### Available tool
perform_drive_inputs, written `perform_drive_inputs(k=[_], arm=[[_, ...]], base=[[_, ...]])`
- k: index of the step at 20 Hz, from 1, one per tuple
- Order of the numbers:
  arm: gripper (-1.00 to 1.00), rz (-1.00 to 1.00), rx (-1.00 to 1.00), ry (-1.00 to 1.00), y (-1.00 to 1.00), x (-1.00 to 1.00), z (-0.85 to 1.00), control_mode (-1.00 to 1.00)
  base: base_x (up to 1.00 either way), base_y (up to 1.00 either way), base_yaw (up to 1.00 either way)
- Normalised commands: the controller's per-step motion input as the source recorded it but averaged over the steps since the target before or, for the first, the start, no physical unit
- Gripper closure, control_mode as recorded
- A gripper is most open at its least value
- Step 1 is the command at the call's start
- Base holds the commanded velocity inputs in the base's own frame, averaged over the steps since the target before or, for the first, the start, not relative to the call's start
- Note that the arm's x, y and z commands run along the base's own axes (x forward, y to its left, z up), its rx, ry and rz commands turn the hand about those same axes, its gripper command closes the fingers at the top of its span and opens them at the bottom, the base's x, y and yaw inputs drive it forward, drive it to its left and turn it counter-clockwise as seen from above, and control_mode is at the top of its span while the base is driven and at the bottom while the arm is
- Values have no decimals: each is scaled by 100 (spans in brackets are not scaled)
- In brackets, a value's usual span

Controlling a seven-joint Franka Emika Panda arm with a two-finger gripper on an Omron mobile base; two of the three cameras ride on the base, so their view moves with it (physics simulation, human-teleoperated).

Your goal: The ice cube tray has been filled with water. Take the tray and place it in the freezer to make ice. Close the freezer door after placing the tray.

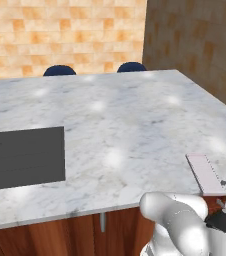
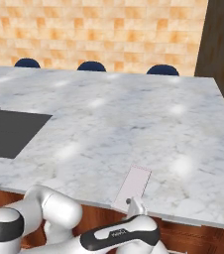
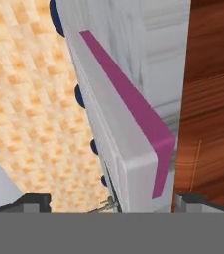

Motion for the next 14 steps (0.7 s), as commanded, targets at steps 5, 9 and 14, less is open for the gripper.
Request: perform_drive_inputs(k=[5,9,14], arm=[[-100,0,0,-2,-16,14,-13,-100],[-100,0,0,-2,-15,13,-15,-100],[-100,0,0,-4,-9,16,-17,-100]], base=[[0,0,0],[0,0,0],[0,0,0]])
